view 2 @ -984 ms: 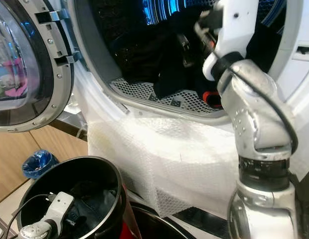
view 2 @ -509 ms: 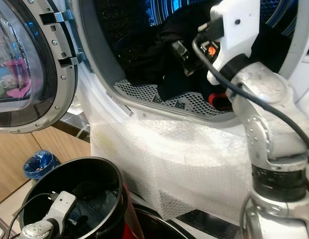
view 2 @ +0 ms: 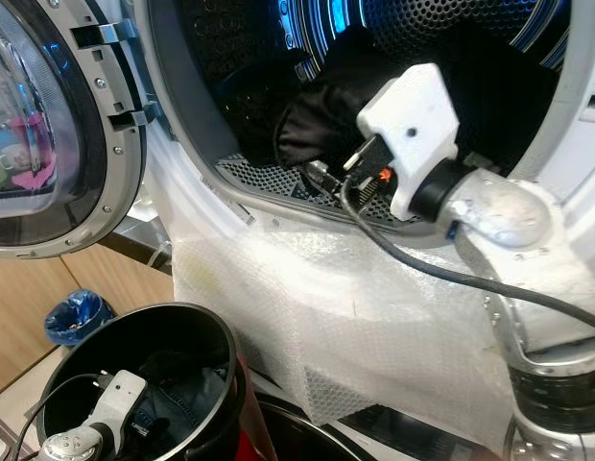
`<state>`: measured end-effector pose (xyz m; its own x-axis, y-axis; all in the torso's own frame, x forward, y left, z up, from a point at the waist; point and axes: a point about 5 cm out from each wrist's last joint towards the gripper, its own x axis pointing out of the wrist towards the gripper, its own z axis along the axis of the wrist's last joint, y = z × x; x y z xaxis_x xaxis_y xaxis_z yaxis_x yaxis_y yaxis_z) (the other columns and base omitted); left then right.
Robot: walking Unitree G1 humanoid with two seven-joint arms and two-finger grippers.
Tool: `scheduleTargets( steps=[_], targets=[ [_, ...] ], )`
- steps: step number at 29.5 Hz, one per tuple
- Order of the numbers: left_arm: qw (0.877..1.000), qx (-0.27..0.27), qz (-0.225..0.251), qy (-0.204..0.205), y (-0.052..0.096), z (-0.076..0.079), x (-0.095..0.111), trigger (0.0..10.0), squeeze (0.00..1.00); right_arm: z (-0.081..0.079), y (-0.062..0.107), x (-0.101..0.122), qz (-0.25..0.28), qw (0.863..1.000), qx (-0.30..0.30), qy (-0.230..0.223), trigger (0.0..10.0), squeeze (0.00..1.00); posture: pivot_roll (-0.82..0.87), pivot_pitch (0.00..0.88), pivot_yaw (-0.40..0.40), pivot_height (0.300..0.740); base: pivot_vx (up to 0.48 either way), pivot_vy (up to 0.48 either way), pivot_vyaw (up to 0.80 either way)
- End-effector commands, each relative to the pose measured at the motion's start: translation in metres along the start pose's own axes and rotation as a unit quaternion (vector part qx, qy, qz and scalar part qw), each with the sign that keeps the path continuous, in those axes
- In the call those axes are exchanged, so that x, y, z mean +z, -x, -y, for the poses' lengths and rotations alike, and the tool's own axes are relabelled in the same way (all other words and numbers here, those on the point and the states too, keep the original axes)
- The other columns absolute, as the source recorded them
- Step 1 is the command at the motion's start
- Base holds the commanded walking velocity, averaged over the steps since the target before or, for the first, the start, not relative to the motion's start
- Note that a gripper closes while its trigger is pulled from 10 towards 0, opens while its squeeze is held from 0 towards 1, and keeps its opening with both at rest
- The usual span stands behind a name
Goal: Clothes washing
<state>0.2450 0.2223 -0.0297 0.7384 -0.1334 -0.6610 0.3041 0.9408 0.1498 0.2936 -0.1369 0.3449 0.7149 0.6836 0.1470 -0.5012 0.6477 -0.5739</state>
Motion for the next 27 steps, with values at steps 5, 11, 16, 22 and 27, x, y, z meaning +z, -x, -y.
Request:
scheduleTargets(
  steps=[5, 11, 16, 22, 27],
  targets=[
    [0.995, -0.045, -0.083, 0.031, 0.004, 0.040, -0.045, 10.0, 0.00, 0.009, 0.005, 0.008, 0.020, 1.000, -0.013, 0.009, 10.0, 0.87, -0.03, 0.070, -0.040, 0.740, 0.000, 0.000, 0.00],
    [0.995, -0.045, -0.083, 0.032, 0.003, 0.040, -0.044, 10.0, 0.00, 0.055, 0.007, 0.000, -0.042, 0.977, -0.200, 0.065, 10.0, 1.00, -0.03, 0.070, -0.040, 0.740, 0.000, 0.000, 0.00],
    [0.995, -0.043, -0.083, 0.034, 0.003, 0.040, -0.044, 10.0, 0.00, 0.057, 0.012, -0.006, -0.046, 0.980, -0.187, 0.049, 10.0, 1.00, -0.03, 0.072, -0.042, 0.740, 0.000, 0.000, 0.00],
    [0.995, -0.044, -0.085, 0.034, 0.004, 0.041, -0.046, 10.0, 0.00, 0.058, 0.012, -0.004, -0.045, 0.975, -0.207, 0.066, 10.0, 0.00, -0.03, 0.073, -0.041, 0.740, 0.000, 0.000, 0.00],
    [0.995, -0.044, -0.084, 0.035, 0.004, 0.041, -0.045, 10.0, 0.00, 0.050, 0.011, 0.007, 0.019, 0.986, -0.165, -0.007, 10.0, 0.00, -0.03, 0.074, -0.042, 0.740, 0.000, 0.000, 0.00]
  ],
)
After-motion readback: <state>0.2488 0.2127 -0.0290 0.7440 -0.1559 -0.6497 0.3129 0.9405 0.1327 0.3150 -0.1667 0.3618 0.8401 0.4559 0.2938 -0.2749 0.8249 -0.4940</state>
